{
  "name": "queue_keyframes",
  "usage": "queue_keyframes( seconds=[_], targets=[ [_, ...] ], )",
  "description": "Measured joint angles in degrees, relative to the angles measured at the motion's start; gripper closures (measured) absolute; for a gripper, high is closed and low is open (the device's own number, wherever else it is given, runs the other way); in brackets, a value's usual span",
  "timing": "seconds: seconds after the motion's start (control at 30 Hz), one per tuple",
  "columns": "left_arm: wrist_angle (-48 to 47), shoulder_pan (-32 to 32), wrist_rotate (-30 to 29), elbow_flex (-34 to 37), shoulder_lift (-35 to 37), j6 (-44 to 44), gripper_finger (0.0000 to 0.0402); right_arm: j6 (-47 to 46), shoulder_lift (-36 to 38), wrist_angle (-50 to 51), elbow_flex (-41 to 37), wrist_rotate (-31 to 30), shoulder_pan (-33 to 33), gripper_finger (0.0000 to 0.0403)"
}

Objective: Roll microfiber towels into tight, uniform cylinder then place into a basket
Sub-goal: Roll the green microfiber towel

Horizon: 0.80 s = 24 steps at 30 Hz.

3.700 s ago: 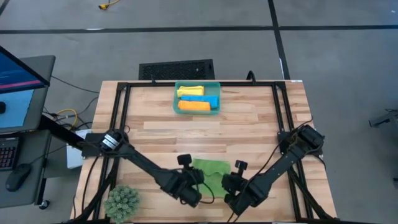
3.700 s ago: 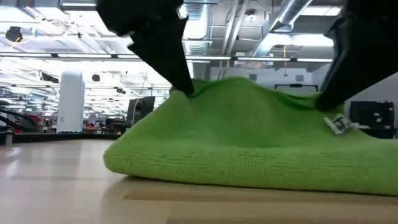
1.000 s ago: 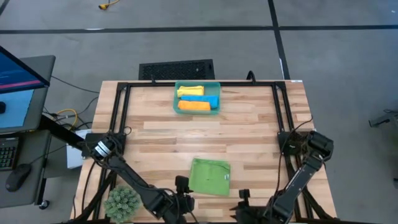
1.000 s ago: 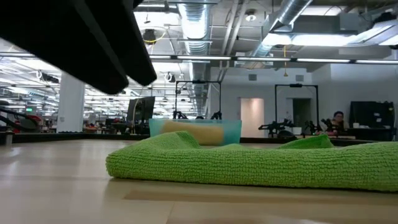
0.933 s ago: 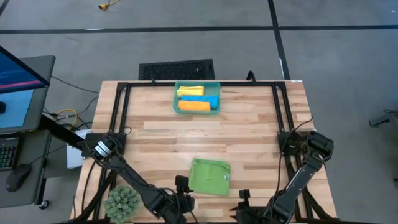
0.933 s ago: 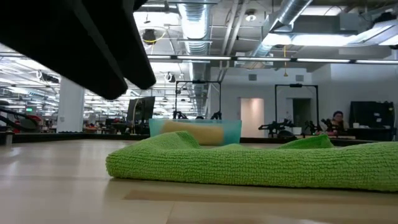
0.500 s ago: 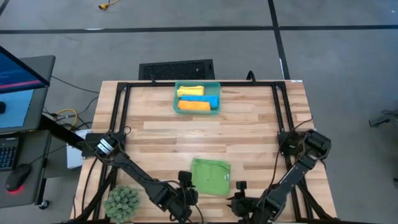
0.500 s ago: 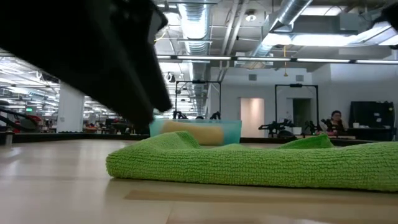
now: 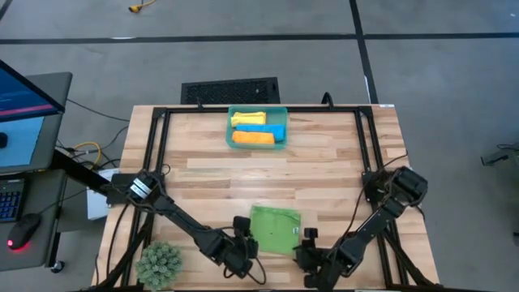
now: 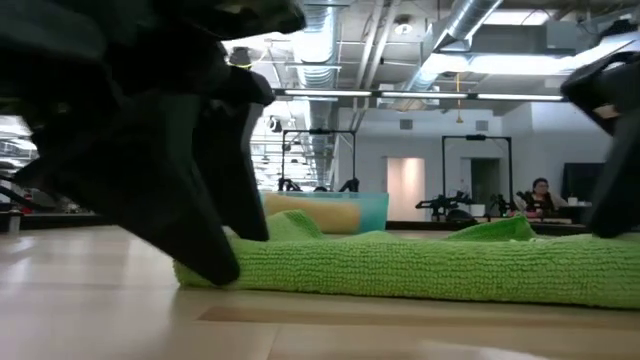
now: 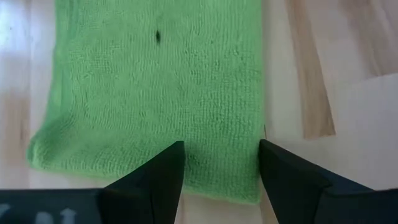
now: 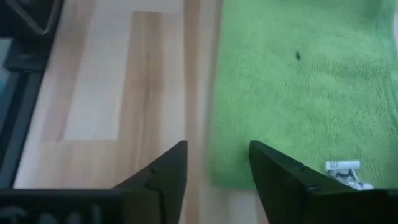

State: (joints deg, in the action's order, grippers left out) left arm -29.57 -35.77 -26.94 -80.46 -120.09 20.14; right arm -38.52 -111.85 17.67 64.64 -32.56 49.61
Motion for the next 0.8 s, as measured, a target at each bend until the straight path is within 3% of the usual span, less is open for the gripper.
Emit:
queue_keyframes(
  seconds=[0.27,0.8],
  targets=[
    [0.4,0.9,2.8,0.0,0.0,0.5,0.0207,0.0,0.0,-0.2,-0.2,1.4,-2.2,0.0166],
    [0.4,1.0,2.8,0.1,0.0,1.7,0.0207,-2.0,-1.4,-0.5,-0.1,5.7,-3.8,0.0163]
  ],
)
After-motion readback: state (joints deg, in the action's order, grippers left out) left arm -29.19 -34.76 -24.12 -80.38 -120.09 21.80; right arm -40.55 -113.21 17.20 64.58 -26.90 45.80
